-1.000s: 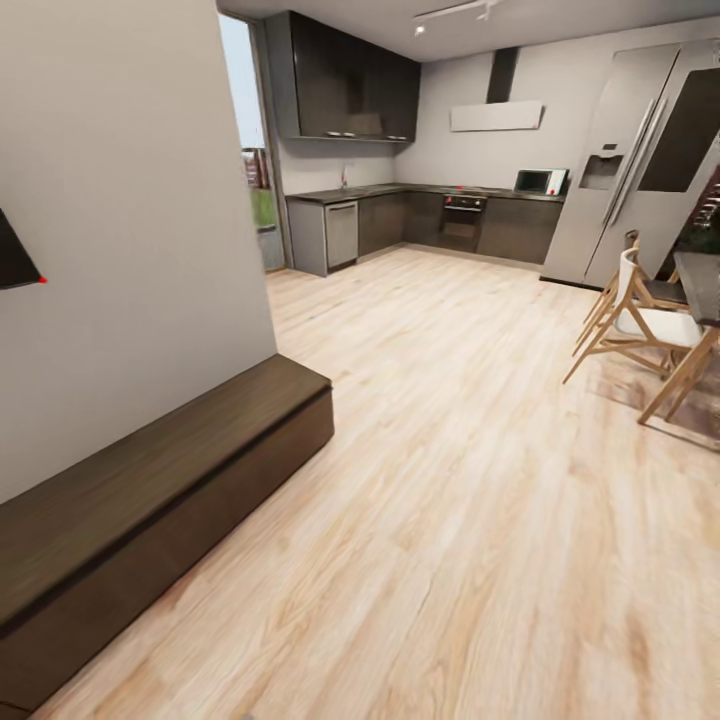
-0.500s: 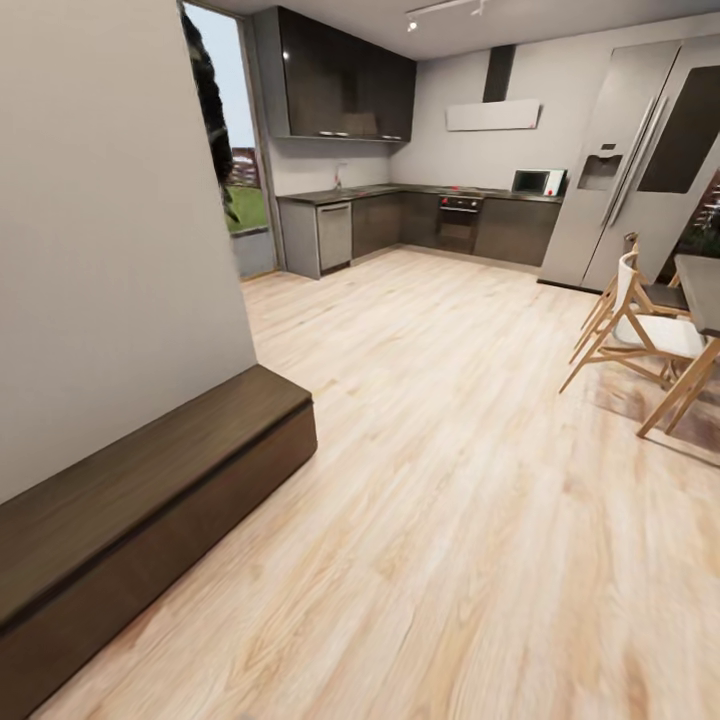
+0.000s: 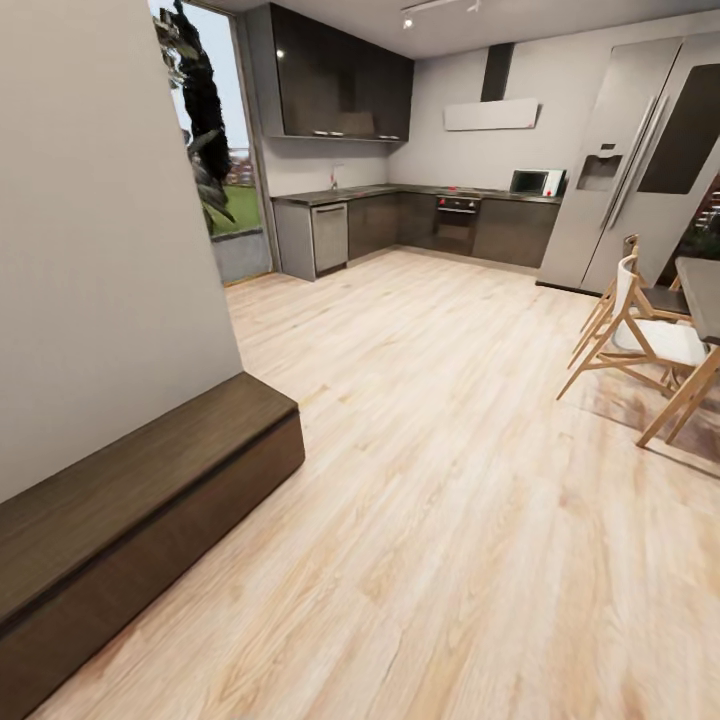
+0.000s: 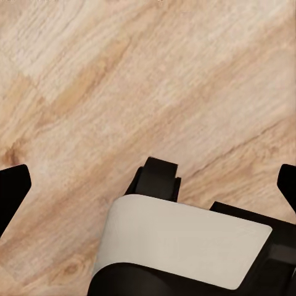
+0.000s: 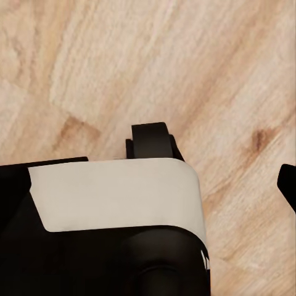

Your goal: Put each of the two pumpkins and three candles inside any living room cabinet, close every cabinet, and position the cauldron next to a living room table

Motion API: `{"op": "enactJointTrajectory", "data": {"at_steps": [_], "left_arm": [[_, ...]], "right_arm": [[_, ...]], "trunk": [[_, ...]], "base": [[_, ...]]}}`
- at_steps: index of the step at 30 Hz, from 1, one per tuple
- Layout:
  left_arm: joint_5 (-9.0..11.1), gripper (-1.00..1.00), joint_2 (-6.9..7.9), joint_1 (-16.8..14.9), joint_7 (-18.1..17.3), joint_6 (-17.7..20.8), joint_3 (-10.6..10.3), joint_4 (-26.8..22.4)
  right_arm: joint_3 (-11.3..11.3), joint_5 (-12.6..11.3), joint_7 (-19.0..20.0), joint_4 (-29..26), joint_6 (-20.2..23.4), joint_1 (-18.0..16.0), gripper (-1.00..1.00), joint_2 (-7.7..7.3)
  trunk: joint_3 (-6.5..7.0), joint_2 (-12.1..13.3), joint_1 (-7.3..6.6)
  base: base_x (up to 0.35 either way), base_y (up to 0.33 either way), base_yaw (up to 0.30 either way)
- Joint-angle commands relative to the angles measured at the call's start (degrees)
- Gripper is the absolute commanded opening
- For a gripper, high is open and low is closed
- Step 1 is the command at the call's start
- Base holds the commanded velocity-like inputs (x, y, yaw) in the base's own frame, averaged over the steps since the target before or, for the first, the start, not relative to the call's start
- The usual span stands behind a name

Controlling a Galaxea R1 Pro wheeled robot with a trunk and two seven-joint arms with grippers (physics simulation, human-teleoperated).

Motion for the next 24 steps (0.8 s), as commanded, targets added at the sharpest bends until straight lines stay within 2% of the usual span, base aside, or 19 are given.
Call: {"op": "enactJointTrajectory", "data": {"at_steps": [1,19,24], "left_arm": [[0.03,1.0,0.0,0.0,0.0,0.0,0.0,0.0],[0.01,1.0,0.09,0.0,0.0,0.0,0.0,0.14],[0.0,1.0,0.09,0.0,0.0,0.0,0.0,0.24]], "right_arm": [[0.0,0.0,-0.02,0.0,0.0,0.0,1.0,0.0],[0.0,0.35,-0.12,0.0,-0.17,0.0,1.0,0.04],[0.0,0.28,-0.18,0.0,-0.25,0.0,1.0,0.01]], "trunk": [[0.0,0.0,0.0],[0.0,0.0,0.0],[0.0,0.0,0.0]], "base": [[0.075,-0.008,0.0],[0.277,0.03,0.002],[0.284,0.0,0.191]]}}
